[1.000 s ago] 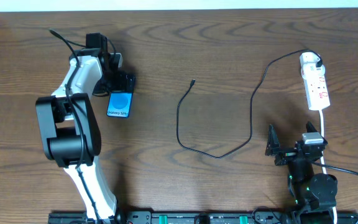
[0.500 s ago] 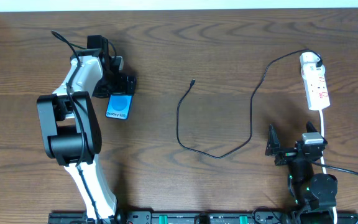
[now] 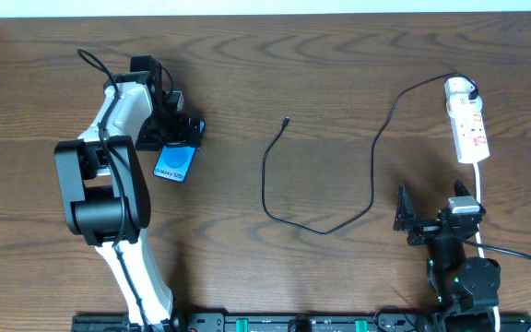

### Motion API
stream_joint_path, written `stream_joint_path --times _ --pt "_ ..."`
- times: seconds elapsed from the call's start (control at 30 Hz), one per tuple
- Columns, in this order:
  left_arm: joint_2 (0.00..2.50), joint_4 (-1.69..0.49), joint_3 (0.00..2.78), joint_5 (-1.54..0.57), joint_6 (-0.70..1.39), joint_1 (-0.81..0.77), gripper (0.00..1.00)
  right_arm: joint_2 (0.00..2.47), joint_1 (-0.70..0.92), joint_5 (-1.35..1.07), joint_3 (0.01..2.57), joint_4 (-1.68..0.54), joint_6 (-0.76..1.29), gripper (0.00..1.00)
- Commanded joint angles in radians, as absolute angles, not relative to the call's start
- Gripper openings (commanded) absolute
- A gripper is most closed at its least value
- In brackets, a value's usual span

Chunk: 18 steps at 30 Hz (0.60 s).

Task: Plug charger to phone and switch on socket
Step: 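Close the left gripper on the phone's bottom edge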

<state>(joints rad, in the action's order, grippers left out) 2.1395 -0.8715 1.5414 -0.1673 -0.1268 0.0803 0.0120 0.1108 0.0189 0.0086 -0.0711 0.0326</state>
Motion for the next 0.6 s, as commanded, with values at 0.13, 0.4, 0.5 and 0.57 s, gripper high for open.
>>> stream_joint_path --times 0.13,0.4,0.5,0.57 --pt "2.145 -0.908 1.54 -0.194 -0.107 0.072 0.98 0.007 0.112 0.024 0.006 -0.073 0.028 0.99" --pt "2.145 -0.915 1.531 -0.167 -0.107 0.031 0.98 0.007 0.112 0.024 0.006 -0.073 0.028 0.99" --pt "2.149 -0.881 1.48 -0.076 -0.112 0.027 0.98 0.007 0.112 0.024 0.006 -0.073 0.028 0.99" --pt "2.153 -0.85 1.458 -0.077 -0.127 0.027 0.98 0.007 0.112 0.024 0.006 -0.073 0.028 0.99"
